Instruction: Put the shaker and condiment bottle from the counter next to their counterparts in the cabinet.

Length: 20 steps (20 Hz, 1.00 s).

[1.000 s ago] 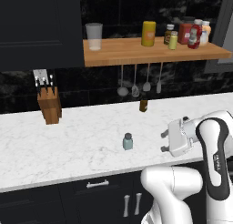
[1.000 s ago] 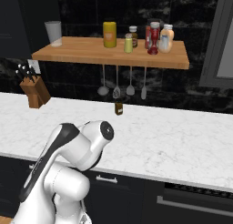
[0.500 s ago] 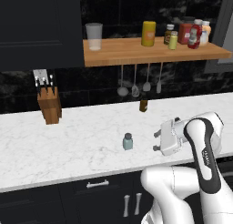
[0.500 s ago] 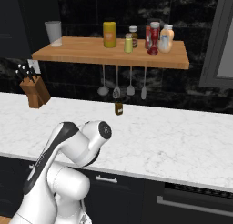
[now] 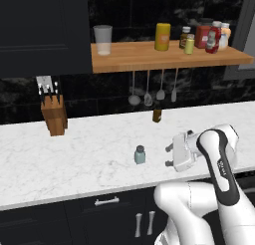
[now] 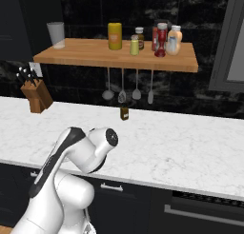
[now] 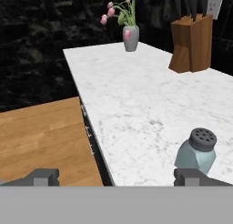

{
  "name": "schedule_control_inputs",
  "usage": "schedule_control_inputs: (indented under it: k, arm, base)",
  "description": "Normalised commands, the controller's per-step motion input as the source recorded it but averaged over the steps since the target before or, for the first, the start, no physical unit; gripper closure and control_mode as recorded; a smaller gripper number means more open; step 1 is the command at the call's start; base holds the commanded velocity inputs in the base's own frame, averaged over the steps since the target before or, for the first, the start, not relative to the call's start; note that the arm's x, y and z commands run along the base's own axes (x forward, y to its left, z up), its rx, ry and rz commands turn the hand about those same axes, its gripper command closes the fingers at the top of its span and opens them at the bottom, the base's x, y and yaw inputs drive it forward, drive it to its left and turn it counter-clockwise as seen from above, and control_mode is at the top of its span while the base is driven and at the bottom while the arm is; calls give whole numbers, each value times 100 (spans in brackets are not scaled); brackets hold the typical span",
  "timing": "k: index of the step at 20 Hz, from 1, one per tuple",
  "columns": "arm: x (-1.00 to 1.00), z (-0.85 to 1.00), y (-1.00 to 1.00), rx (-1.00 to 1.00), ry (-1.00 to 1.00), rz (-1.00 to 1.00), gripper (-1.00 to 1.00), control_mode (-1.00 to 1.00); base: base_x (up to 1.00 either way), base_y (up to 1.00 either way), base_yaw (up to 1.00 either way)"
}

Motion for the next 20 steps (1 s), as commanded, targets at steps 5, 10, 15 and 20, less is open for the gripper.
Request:
schedule_control_inputs:
  k: [5, 10, 15, 20]
  arm:
    - [33, -13, 0, 0, 0, 3, -100, -100]
    - [24, -9, 0, 0, 0, 4, -100, -100]
    - [22, -3, 0, 0, 0, 6, -100, -100]
    - [8, -1, 0, 0, 0, 6, -100, -100]
  base:
    - [0, 0, 0]
    - [0, 0, 0]
    - [0, 0, 0]
    - [0, 0, 0]
